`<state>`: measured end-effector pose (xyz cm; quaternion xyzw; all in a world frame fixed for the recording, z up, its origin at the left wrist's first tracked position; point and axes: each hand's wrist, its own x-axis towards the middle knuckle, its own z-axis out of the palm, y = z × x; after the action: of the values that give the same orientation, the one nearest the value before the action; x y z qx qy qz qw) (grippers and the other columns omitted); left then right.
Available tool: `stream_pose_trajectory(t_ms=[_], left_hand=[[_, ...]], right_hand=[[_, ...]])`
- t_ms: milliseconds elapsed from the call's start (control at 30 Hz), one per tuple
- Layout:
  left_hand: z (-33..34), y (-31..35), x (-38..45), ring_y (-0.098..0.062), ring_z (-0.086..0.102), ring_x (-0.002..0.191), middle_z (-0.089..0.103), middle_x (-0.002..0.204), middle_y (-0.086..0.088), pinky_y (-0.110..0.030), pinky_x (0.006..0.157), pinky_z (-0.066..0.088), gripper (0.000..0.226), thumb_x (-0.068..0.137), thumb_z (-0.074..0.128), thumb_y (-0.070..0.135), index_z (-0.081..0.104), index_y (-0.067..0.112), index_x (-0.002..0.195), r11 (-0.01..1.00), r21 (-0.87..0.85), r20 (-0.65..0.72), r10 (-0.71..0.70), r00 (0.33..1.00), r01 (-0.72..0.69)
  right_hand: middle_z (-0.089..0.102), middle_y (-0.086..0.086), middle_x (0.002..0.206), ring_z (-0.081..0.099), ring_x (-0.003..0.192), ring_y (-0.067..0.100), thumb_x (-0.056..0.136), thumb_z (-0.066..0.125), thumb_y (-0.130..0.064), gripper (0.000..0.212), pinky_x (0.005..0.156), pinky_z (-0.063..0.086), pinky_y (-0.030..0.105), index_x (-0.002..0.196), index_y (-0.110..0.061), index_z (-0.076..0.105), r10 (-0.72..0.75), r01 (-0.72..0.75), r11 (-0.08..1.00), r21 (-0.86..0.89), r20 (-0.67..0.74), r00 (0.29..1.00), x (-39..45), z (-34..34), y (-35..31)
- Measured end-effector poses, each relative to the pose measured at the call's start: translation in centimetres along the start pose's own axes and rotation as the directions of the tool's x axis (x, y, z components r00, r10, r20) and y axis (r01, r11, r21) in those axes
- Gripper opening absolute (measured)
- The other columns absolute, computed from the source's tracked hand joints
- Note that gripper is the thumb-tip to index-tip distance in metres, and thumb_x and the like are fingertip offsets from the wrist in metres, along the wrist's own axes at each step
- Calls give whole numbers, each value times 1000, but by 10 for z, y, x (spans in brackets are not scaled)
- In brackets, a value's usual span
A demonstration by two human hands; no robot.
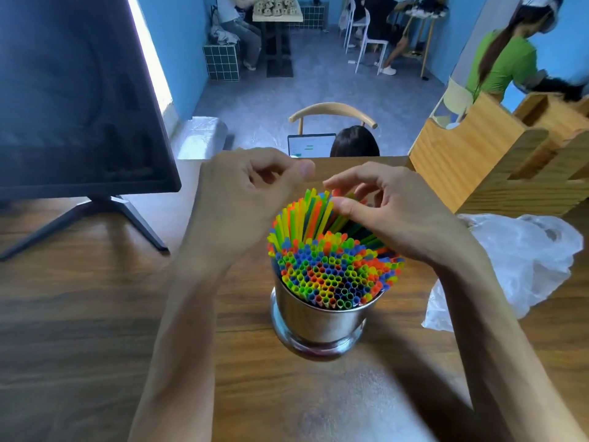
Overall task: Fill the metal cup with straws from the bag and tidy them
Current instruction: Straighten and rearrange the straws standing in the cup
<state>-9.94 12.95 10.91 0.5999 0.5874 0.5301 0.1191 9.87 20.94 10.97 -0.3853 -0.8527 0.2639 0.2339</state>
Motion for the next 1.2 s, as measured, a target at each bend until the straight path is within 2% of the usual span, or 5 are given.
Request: stream_pose_trajectory(t_ms=[400,467,633,867,1200], left_hand=[[15,-10,3,0,58,84,66,86,30,-21,71,38,14,85,75,50,76,45,98,999,39,221,14,975,-24],[17,-9,4,-1,55,78,65,81,24,-21,68,38,10,82,80,47,76,44,91,998,7,209,59,976,-62],[15,0,3,-3,54,71,66,76,13,-21,66,43,12,84,81,32,76,41,90,948,-298,27,124,992,-111],[4,10,4,-7,64,65,76,77,4,-18,60,48,16,92,62,34,77,36,90,818,-573,-39,38,999,-53],[3,3,-2,-12,76,93,80,87,3,-28,88,57,19,87,77,16,77,27,102,945,-313,308,12,951,90]], right_hand=[[76,-7,76,54,53,7,78,85,-19,19,54,31,18,95,-17,78,-105,221,854,471,-260,960,-3,-15,-14],[79,-2,83,52,60,36,76,87,-23,19,55,28,35,92,-22,76,-117,257,834,488,-298,947,-3,-12,-20],[77,1,108,72,101,13,85,80,-20,28,77,51,42,111,-23,70,-186,306,799,518,-270,945,-3,-11,-19],[75,-6,83,71,92,10,96,60,-41,21,88,52,20,101,-25,73,-94,132,875,466,-104,990,-1,-8,10],[66,-9,70,63,65,7,76,75,-29,6,60,47,17,74,-25,79,156,183,332,925,-245,957,1,-25,19]])
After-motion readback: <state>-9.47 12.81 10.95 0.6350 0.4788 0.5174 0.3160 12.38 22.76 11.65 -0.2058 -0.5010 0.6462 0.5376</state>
